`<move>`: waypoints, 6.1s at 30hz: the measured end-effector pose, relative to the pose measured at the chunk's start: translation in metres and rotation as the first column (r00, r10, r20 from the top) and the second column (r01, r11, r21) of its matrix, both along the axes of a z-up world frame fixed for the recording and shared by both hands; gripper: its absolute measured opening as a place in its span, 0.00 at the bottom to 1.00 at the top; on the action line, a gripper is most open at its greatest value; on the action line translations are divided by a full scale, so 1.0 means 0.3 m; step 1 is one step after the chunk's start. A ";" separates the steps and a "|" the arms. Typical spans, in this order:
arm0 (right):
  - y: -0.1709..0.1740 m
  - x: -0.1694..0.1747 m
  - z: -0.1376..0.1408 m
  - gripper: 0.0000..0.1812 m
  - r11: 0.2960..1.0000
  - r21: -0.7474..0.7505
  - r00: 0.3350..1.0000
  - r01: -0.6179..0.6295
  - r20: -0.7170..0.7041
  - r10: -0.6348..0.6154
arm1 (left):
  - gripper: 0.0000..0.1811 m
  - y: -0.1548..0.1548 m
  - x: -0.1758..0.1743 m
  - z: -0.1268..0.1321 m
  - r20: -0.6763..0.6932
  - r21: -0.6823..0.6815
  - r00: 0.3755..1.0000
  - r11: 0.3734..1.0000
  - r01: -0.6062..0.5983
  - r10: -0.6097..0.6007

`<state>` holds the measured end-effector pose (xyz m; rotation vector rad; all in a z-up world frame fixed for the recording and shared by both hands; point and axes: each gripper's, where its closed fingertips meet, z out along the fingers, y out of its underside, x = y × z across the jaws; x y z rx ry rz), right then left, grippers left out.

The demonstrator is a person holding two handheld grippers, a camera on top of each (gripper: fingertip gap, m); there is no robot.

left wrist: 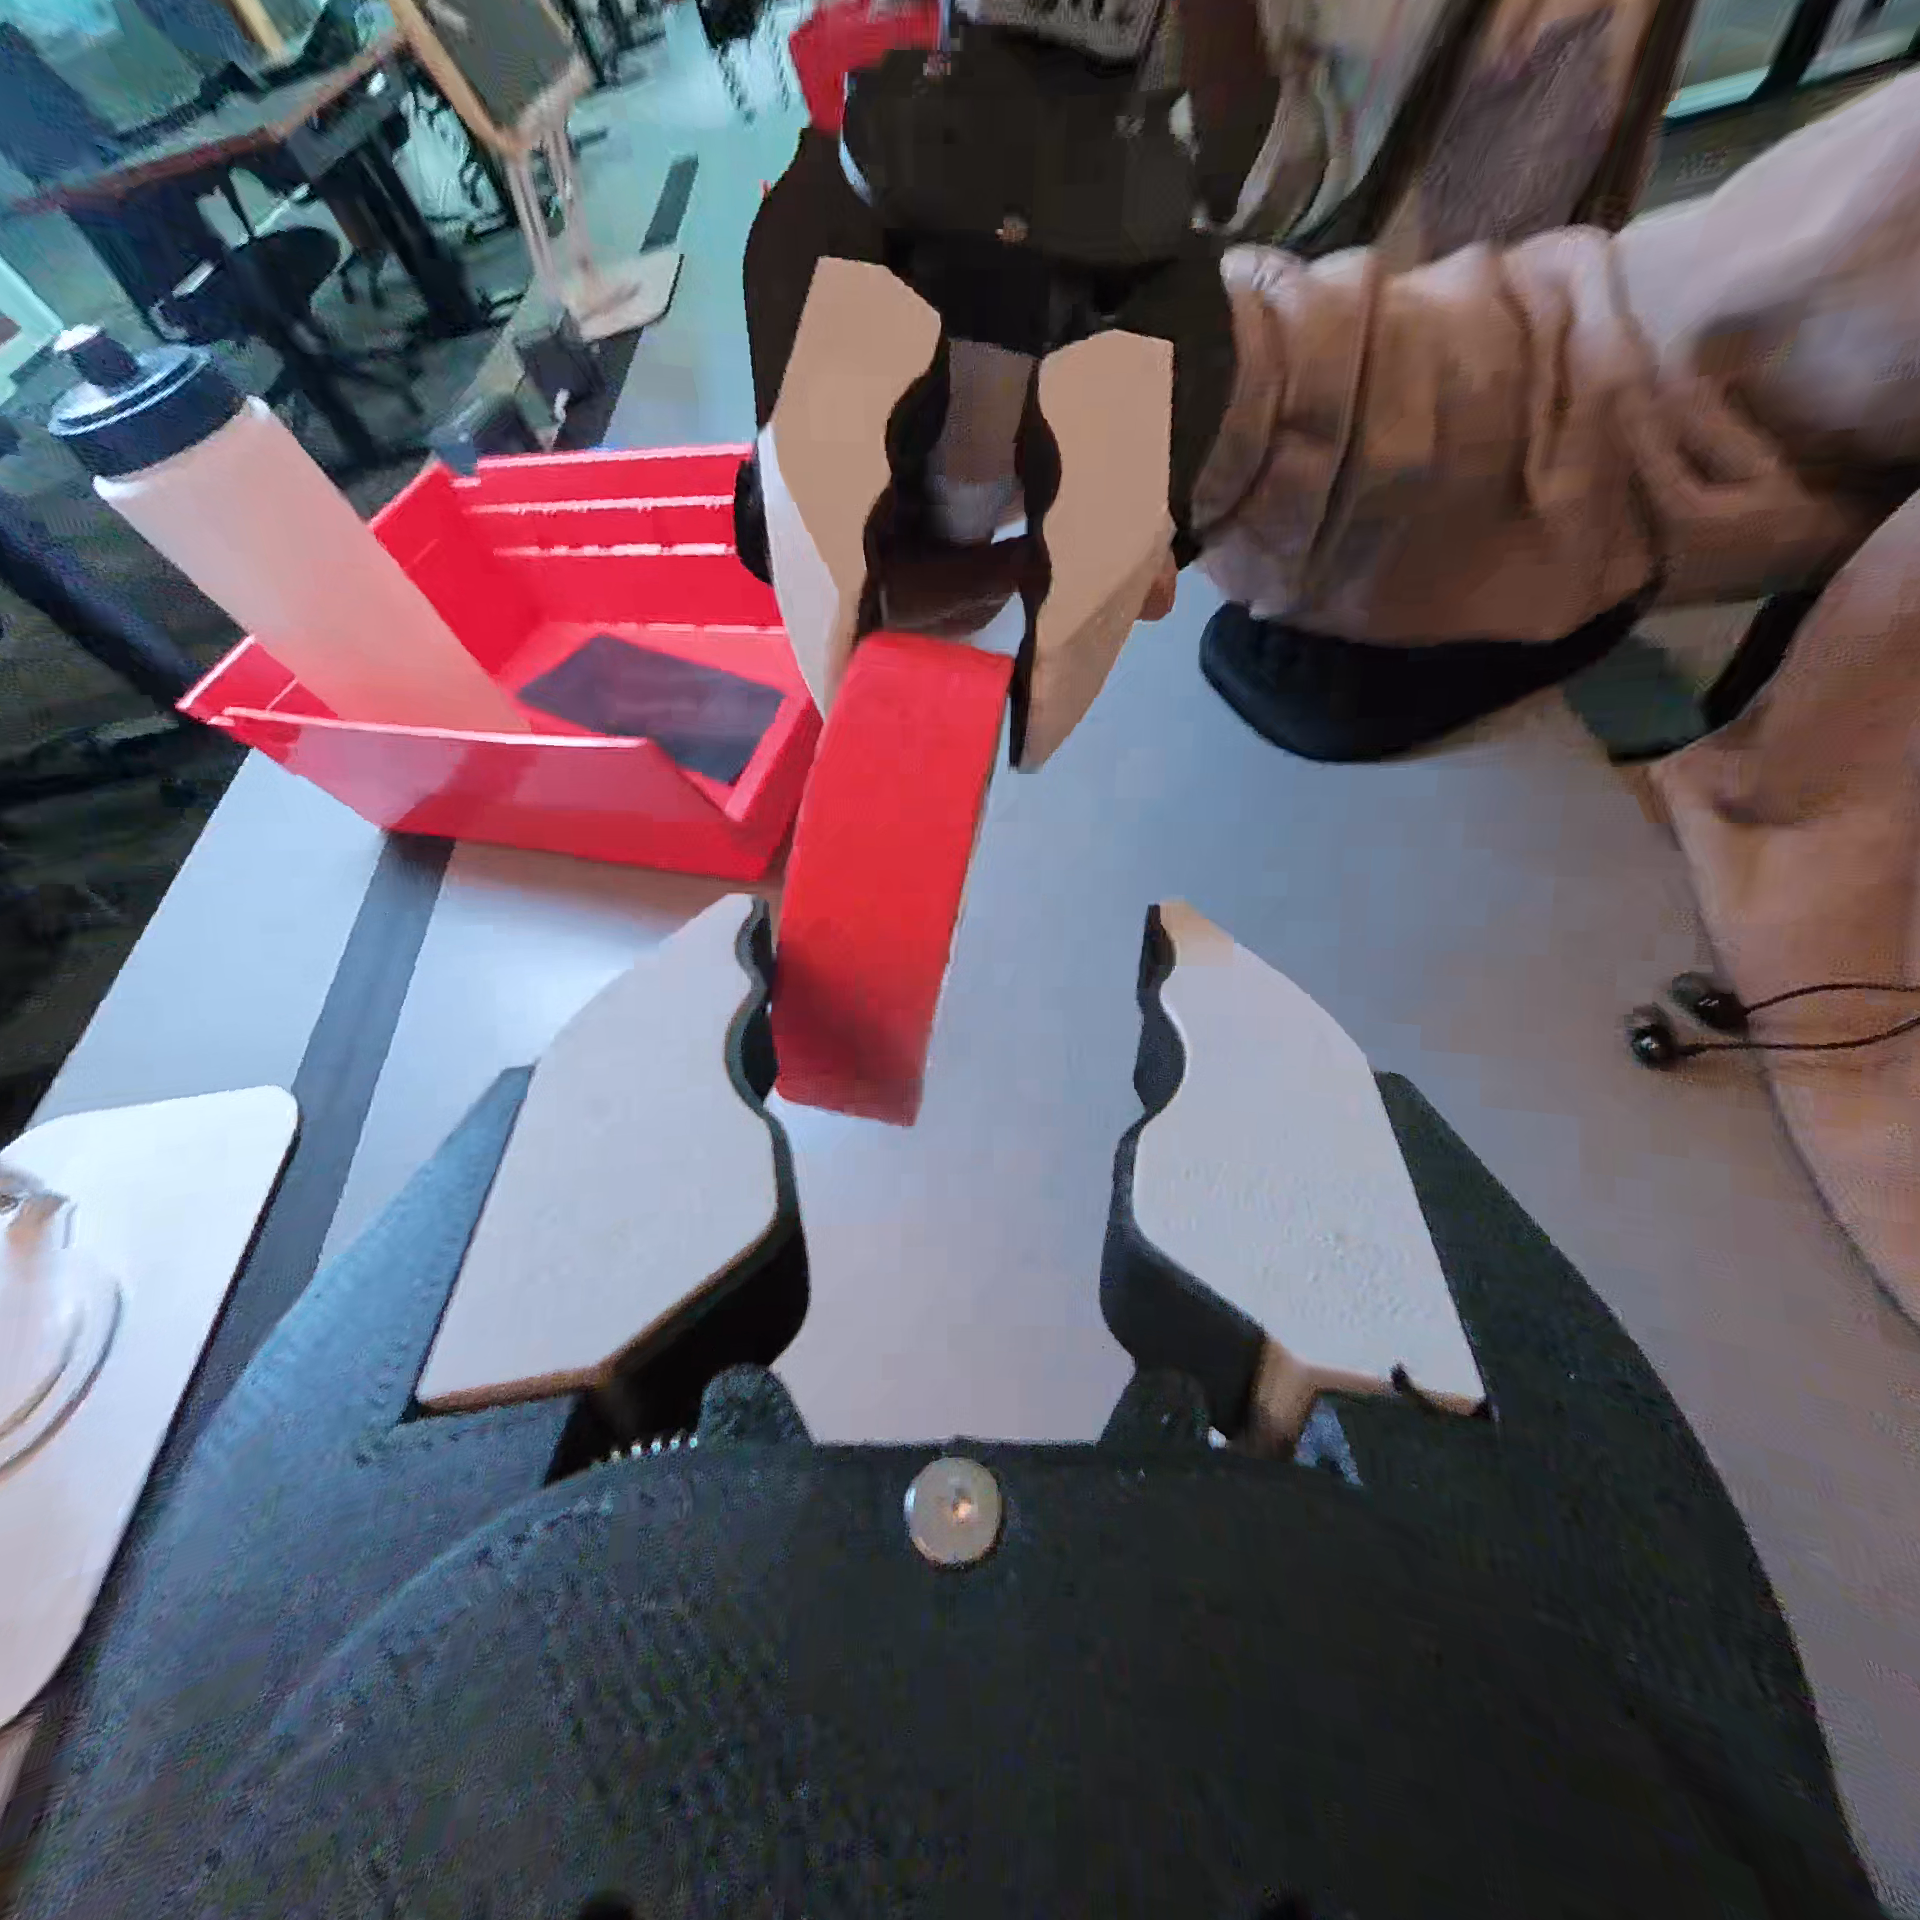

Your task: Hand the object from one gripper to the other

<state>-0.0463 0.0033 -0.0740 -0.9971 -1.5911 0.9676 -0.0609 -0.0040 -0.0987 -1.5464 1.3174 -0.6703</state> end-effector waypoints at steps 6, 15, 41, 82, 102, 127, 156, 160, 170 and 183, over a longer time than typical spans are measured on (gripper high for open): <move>-0.009 0.101 0.271 0.16 0.862 -0.389 0.852 -0.327 -0.515 0.091 | 0.38 0.006 0.069 0.076 0.417 -0.116 0.905 0.982 0.151 -0.090; 0.083 0.004 0.026 0.21 0.982 -0.180 0.995 0.054 -0.068 -0.067 | 0.15 0.037 -0.031 0.165 0.400 -0.163 0.916 0.986 0.033 0.035; 0.886 0.602 -0.205 0.15 0.364 0.771 0.294 0.522 0.238 -0.926 | 0.22 0.134 -0.444 0.218 0.232 0.036 0.768 0.784 -0.620 0.597; 0.214 0.463 -0.393 0.24 0.749 -0.079 0.732 0.658 0.298 -0.612 | 0.30 -0.144 -1.314 -0.200 -0.312 -0.180 0.292 0.245 -0.953 0.904; 0.134 0.478 -0.363 0.17 0.777 -0.148 0.787 0.612 0.209 -0.580 | 0.31 -0.182 -1.223 -0.398 -0.784 -0.334 0.475 0.373 -0.865 0.400; 0.029 0.340 -0.204 0.15 0.874 -0.209 0.895 0.439 0.016 -0.445 | 0.27 -0.034 -0.988 0.033 -0.183 -0.050 0.664 0.668 -0.743 0.725; 0.115 0.052 0.349 0.19 0.766 0.259 0.758 0.588 -0.507 -0.411 | 0.27 0.016 -0.113 0.388 0.549 -0.013 0.781 0.937 -0.350 0.299; 0.050 -0.018 0.286 0.19 0.308 0.668 0.735 0.678 -0.603 -0.310 | 0.30 0.023 -0.072 0.367 0.601 -0.203 0.730 0.946 -0.254 0.325; -0.041 -0.112 0.175 0.20 0.263 0.777 0.819 0.572 -0.530 -0.217 | 0.16 0.075 -0.110 0.301 0.641 -0.381 0.672 0.914 -0.141 0.371; -0.225 -0.081 0.229 0.36 0.725 -0.596 0.937 -0.345 -0.257 0.235 | 0.16 -0.132 -0.099 0.404 0.635 0.185 0.764 0.983 -0.007 -0.115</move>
